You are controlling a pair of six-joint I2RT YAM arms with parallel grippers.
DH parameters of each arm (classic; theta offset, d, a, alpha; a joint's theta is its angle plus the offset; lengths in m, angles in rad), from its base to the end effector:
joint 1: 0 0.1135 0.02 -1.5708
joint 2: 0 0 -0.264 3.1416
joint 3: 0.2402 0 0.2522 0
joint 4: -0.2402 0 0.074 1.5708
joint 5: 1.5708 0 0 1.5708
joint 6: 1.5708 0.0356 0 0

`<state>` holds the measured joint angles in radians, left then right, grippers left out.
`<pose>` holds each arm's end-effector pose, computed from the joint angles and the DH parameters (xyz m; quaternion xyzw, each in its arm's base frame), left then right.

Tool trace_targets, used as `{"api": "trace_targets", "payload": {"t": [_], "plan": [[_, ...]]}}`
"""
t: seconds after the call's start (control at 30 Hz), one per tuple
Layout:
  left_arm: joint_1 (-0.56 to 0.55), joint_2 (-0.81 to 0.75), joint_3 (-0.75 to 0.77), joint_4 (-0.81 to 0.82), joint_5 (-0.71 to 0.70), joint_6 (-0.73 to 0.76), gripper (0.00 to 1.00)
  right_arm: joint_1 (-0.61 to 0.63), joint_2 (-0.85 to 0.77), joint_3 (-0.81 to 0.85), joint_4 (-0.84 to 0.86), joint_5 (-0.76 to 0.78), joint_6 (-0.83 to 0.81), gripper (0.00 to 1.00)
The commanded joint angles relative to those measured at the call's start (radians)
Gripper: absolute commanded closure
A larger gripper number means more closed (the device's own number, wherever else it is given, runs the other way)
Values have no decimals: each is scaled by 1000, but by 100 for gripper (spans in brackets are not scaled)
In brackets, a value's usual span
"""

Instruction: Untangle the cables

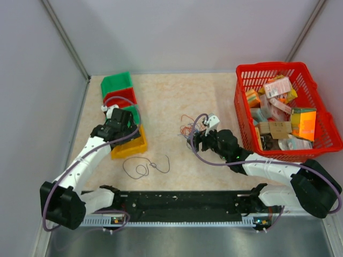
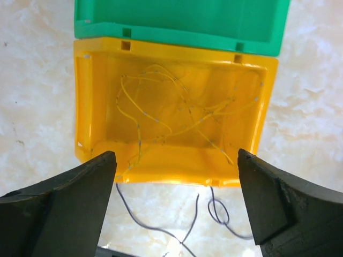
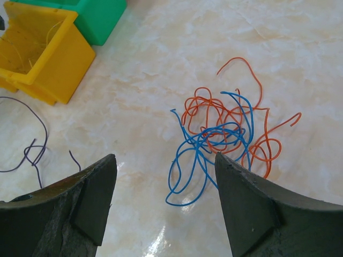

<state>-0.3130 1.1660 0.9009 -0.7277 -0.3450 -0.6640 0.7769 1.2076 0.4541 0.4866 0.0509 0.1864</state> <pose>0.2196 -0.0584 0.2598 -0.2130 0.9213 0.0135 0.3251 0.1807 0.1751 0.2075 -0.2164 0.7648 0.2630 0.5469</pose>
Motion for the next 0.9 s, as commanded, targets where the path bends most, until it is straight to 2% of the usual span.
{"api": "trace_targets", "payload": {"t": [0.0,0.1,0.2,0.37,0.57,0.67,0.77,0.87], "plan": [[3,-78,59,-108,80,11,2,7,10,32,38,-14,7,27],[-11,-129,40,-156,182,-8,1,7,17,32,43,-14,10,27],[-111,-187,-9,-180,219,-83,4,7,21,35,41,-14,8,27],[-351,-203,-74,-233,146,-252,7,7,23,32,43,-6,5,27],[-540,-100,-112,-230,69,-358,5,9,21,34,38,-8,5,27],[-572,-45,-129,-153,110,-382,4,7,14,32,37,-5,2,28],[-574,18,-138,-70,107,-391,12,7,4,28,37,0,4,28],[-574,101,-116,-58,66,-407,14,7,-5,24,35,6,1,27]]}}
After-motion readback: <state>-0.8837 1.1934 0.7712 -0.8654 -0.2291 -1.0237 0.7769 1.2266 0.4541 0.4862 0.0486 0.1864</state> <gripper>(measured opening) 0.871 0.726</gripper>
